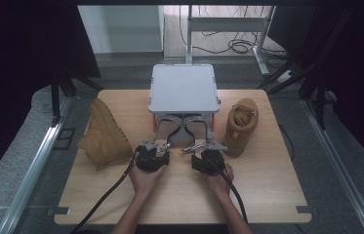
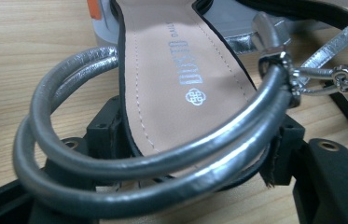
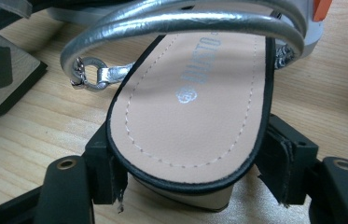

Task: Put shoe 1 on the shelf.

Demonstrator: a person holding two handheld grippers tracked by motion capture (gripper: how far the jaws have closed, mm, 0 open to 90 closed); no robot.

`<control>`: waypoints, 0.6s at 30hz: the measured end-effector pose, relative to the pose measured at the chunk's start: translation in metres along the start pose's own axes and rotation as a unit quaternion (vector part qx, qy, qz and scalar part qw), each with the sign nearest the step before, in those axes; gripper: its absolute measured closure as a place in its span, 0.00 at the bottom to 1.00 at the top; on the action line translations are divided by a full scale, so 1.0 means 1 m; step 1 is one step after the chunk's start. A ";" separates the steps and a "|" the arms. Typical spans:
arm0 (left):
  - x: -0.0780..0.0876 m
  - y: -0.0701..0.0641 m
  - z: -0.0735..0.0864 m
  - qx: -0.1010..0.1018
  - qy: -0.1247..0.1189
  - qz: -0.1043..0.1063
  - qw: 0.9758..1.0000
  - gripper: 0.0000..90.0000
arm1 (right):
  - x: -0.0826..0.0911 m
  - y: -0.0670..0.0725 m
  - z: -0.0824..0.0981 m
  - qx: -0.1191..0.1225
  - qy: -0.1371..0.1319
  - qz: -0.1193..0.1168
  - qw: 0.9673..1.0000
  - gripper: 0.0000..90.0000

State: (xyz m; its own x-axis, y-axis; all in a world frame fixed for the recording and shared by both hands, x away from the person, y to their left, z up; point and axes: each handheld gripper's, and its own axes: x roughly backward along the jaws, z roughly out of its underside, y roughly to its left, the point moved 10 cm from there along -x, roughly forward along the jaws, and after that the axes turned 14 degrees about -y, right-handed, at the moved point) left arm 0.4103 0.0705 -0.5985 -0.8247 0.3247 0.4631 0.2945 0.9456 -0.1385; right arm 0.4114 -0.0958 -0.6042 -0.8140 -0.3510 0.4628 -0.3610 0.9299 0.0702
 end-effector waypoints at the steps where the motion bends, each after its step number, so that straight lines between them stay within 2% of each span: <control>1: 0.000 0.001 -0.001 0.002 -0.001 0.000 1.000 0.42 | 0.000 0.000 0.000 0.000 0.000 0.000 1.000 0.37; 8: -0.004 0.009 -0.021 0.015 -0.018 -0.012 1.000 0.44 | 0.000 0.000 0.000 -0.002 0.006 0.000 1.000 0.37; 15: -0.015 0.009 -0.029 0.021 -0.034 -0.031 0.999 0.45 | 0.001 -0.001 0.000 -0.003 0.006 0.001 1.000 0.38; 18: -0.020 0.008 -0.031 0.015 -0.037 -0.043 0.998 0.45 | 0.001 -0.001 0.000 -0.003 0.008 0.000 1.000 0.38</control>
State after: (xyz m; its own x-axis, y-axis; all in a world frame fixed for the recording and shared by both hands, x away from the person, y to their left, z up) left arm 0.4440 0.0709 -0.5810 -0.8804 0.2420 0.4078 0.2075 0.9699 -0.1276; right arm 0.4108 -0.0972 -0.6037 -0.8065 -0.3500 0.4764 -0.3587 0.9303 0.0764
